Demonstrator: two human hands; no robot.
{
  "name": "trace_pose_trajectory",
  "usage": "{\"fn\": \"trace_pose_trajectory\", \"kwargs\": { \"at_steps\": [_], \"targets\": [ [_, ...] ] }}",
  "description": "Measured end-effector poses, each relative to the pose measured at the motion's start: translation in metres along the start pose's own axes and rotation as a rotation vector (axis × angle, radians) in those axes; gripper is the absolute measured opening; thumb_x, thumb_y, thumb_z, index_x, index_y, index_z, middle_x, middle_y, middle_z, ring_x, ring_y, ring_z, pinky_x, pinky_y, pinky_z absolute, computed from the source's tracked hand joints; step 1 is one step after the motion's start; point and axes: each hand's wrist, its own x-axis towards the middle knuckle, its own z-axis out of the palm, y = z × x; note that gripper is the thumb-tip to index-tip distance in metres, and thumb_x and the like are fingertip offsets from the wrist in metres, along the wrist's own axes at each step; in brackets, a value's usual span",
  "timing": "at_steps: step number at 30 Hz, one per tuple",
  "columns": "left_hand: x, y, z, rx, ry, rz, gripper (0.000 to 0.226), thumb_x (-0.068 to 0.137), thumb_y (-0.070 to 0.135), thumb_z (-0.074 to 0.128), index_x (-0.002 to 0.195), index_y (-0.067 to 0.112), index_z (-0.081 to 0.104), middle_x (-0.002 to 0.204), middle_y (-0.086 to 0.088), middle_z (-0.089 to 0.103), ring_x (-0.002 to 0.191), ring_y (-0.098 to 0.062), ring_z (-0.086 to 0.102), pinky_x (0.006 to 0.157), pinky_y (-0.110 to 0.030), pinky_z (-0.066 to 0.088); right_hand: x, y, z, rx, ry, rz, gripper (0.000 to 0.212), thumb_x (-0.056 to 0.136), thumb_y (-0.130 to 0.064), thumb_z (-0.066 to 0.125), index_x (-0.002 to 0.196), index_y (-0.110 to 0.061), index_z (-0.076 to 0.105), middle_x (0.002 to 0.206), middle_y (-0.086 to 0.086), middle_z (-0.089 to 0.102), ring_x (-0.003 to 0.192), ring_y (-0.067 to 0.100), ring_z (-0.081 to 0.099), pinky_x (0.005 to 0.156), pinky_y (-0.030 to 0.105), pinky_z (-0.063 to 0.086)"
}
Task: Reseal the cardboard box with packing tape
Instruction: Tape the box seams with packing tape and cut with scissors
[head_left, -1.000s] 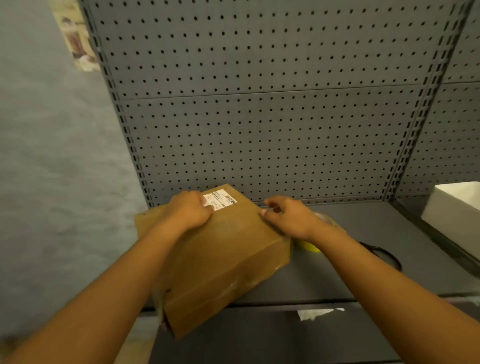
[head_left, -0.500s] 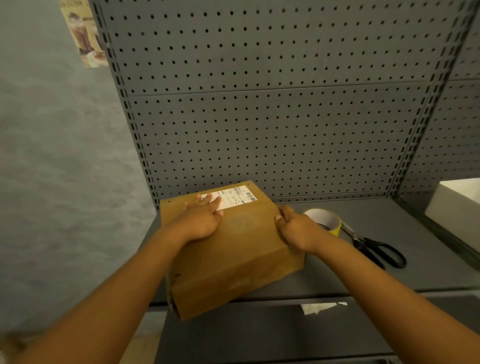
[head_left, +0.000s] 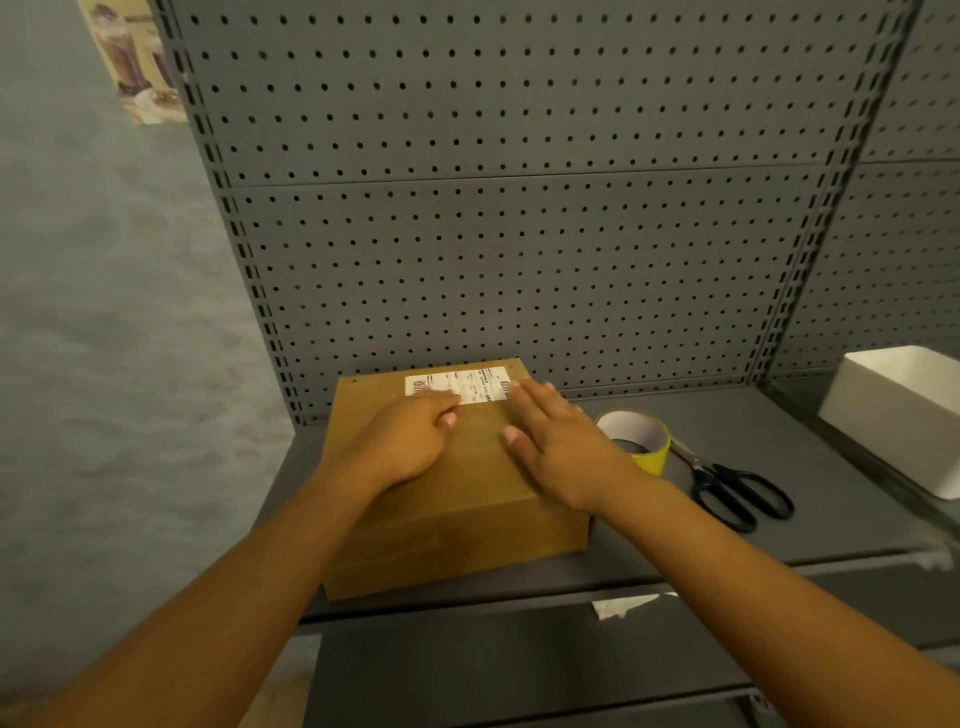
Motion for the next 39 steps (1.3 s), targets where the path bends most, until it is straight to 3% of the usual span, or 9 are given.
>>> {"fn": "trace_pose_trajectory", "kwargs": {
  "at_steps": [3,9,14,18,24,28,31,35,39],
  "targets": [
    [-0.023,0.003,0.006,0.013,-0.078,0.105,0.046,0.103,0.038,0.028,0.149,0.033,0.024,0.158,0.008,0.019,0.146,-0.010,0.012,0.120,-0.037,0.010,0.003,-0.002,0.004,-0.110,-0.094,-0.156,0.054,0.103,-0.045,0.017,0.153,-0.030,0.005,0.161,-0.011,0.001,0.147,0.010,-0.006,0.121,0.040,-0.001],
    [-0.033,-0.004,0.012,0.217,-0.076,0.131,0.049,0.103,0.043,0.012,0.151,0.034,0.007,0.158,0.016,0.002,0.145,-0.002,-0.002,0.119,-0.032,-0.002,0.000,0.002,0.007,-0.218,-0.069,0.069,0.054,0.103,-0.043,0.012,0.154,-0.025,0.007,0.161,-0.008,0.005,0.148,0.015,-0.003,0.120,0.043,0.000],
    [-0.036,-0.004,0.015,0.211,-0.017,0.147,0.049,0.103,0.040,0.017,0.151,0.030,0.015,0.158,0.013,0.012,0.145,-0.002,0.003,0.118,-0.029,0.000,0.000,-0.021,0.012,-0.181,-0.099,-0.096,0.056,0.103,-0.044,0.013,0.154,-0.024,0.006,0.161,-0.008,0.003,0.147,0.009,-0.005,0.120,0.040,-0.003],
    [-0.038,-0.006,0.012,0.289,0.069,0.165,0.048,0.103,0.043,0.017,0.148,0.030,0.027,0.156,0.013,0.023,0.144,-0.004,0.014,0.119,-0.030,0.005,0.003,-0.014,0.005,-0.245,-0.151,-0.060,0.056,0.102,-0.045,0.012,0.154,-0.025,0.004,0.161,-0.007,0.003,0.148,0.011,-0.001,0.119,0.040,0.000],
    [-0.036,-0.001,0.014,0.115,0.068,0.259,0.042,0.103,0.033,0.033,0.143,0.022,0.040,0.151,0.006,0.036,0.140,-0.004,0.027,0.116,-0.021,0.015,-0.006,-0.025,0.019,-0.144,0.018,-0.119,0.052,0.103,-0.040,0.021,0.152,-0.020,0.022,0.159,-0.004,0.019,0.147,0.009,0.009,0.120,0.030,0.003],
    [-0.045,-0.008,0.011,0.192,-0.022,0.282,0.052,0.101,0.046,0.025,0.150,0.030,0.020,0.157,0.013,0.015,0.144,-0.002,0.009,0.120,-0.030,0.008,-0.006,-0.015,0.012,-0.098,-0.031,-0.149,0.050,0.104,-0.036,0.027,0.151,-0.020,0.024,0.159,-0.004,0.020,0.147,0.009,0.011,0.120,0.028,0.007],
    [-0.052,-0.009,0.009,0.259,-0.099,0.288,0.062,0.096,0.058,0.017,0.151,0.033,0.003,0.158,0.015,-0.001,0.144,0.000,-0.005,0.119,-0.029,-0.002,-0.011,-0.020,0.015,-0.034,0.108,-0.112,0.049,0.103,-0.035,0.032,0.148,-0.017,0.034,0.155,0.001,0.032,0.144,0.013,0.025,0.116,0.026,0.017],
    [-0.056,-0.006,0.011,0.150,0.002,0.345,0.056,0.099,0.049,0.028,0.150,0.027,0.021,0.157,0.010,0.018,0.144,-0.001,0.009,0.117,-0.020,0.003,-0.020,-0.019,0.020,-0.075,0.138,-0.205,0.057,0.097,-0.049,0.024,0.143,-0.022,0.043,0.150,-0.004,0.039,0.142,0.008,0.027,0.113,0.023,0.022],
    [-0.060,-0.009,0.010,0.081,0.066,0.362,0.044,0.101,0.036,0.038,0.143,0.024,0.040,0.150,0.009,0.037,0.140,0.001,0.024,0.114,-0.014,0.011,-0.022,-0.009,0.017,-0.077,0.139,-0.166,0.048,0.099,-0.043,0.039,0.142,-0.022,0.045,0.149,-0.006,0.040,0.141,0.006,0.028,0.113,0.027,0.030]
  ]
}}
